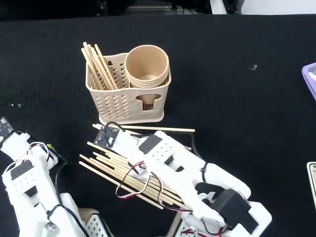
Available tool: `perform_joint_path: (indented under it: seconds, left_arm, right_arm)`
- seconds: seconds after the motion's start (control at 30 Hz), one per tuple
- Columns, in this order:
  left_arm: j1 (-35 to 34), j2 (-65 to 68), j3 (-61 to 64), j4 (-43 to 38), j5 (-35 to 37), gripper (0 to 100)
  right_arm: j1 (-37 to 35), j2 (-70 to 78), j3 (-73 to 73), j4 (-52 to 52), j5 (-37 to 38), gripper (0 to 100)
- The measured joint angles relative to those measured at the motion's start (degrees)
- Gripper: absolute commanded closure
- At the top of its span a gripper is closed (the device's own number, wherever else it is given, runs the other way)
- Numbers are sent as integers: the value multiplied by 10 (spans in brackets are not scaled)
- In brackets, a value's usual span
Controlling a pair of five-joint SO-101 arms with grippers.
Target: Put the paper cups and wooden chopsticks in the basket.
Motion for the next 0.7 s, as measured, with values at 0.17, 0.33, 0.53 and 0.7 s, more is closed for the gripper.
perform_joint_path:
  seconds: [0.17, 0.33, 0.53, 0.7]
  left_arm:
    - [0, 0, 0, 0, 0, 795]
    - [0, 0, 0, 0, 0, 795]
    - [0, 0, 0, 0, 0, 795]
    - [0, 0, 0, 0, 0, 795]
  right_arm:
    - [0, 0, 0, 0, 0, 975]
    - [0, 0, 1, -25, 2, 892]
    - [-2, 0, 16, -55, 2, 900]
    - [-2, 0, 16, -56, 2, 897]
